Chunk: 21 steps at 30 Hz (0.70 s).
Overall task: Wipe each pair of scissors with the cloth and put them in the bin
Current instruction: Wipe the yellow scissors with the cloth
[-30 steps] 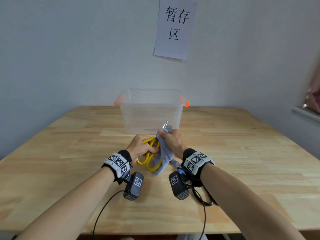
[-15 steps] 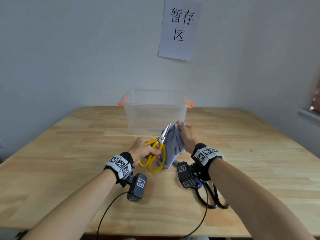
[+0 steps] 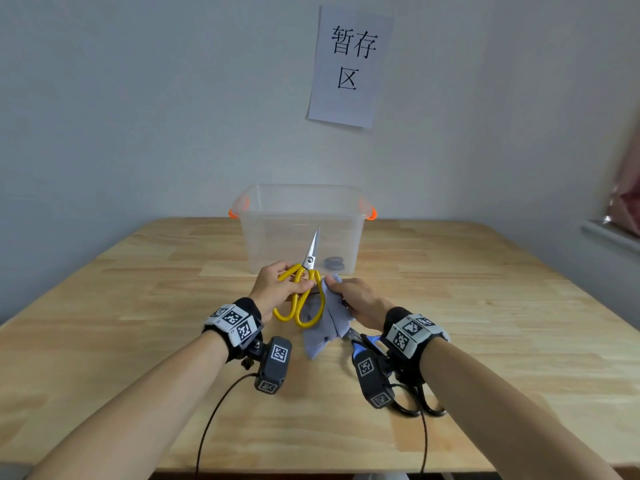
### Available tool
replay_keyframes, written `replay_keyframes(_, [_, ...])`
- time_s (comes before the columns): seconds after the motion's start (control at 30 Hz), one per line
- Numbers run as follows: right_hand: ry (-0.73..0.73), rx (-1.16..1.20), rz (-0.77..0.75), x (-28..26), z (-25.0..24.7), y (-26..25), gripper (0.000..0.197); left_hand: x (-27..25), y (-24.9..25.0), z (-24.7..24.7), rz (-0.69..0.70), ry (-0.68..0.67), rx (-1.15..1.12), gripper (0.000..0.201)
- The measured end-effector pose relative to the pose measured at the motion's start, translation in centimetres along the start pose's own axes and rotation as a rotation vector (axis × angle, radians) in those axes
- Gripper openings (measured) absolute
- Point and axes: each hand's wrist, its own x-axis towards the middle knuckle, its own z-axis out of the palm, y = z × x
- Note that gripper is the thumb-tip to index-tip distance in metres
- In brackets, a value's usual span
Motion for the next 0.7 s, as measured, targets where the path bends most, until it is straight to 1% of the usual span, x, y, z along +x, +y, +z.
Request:
replay_keyframes(0.1, [-0.027, 0.135, -0.014, -0.6, 0.2, 0.1, 0.033, 0.3, 0.1, 0.2, 0.038, 0.038, 0.096, 0.029])
replay_keyframes(0.23, [-0.070, 0.367, -0.034, -1.1, 0.3, 0.3, 0.027, 0.4, 0.2, 1.2, 0.094, 0.067, 0.417, 0.030])
replay_keyframes(0.3, [-0.068, 0.420, -0.046, -1.0, 0.3, 0.2, 0.025, 0.5, 0.2, 2.0, 0.091, 0.064, 0.508, 0.031])
replay_keyframes(0.37, [-0.057, 0.428, -0.046, -1.0, 0.3, 0.1, 0.025, 0.5, 0.1, 2.5, 0.030, 0.052, 0.566, 0.033])
replay_keyframes(0.47, [-0.068, 0.396, -0.063, -1.4, 0.1, 0.2, 0.026, 0.4, 0.2, 2.5, -0.054, 0.024, 0.479, 0.037])
replay_keyframes(0.53, [-0.048, 0.325, -0.100, -1.5, 0.0, 0.3, 0.026, 0.0, 0.5, 2.4, -0.048, 0.013, 0.480, 0.039])
replay_keyframes(0.7, [0.095, 0.195, -0.190, -0.9, 0.5, -0.5, 0.027, -0.4, 0.2, 2.5, -0.023, -0.027, 0.524, 0.038])
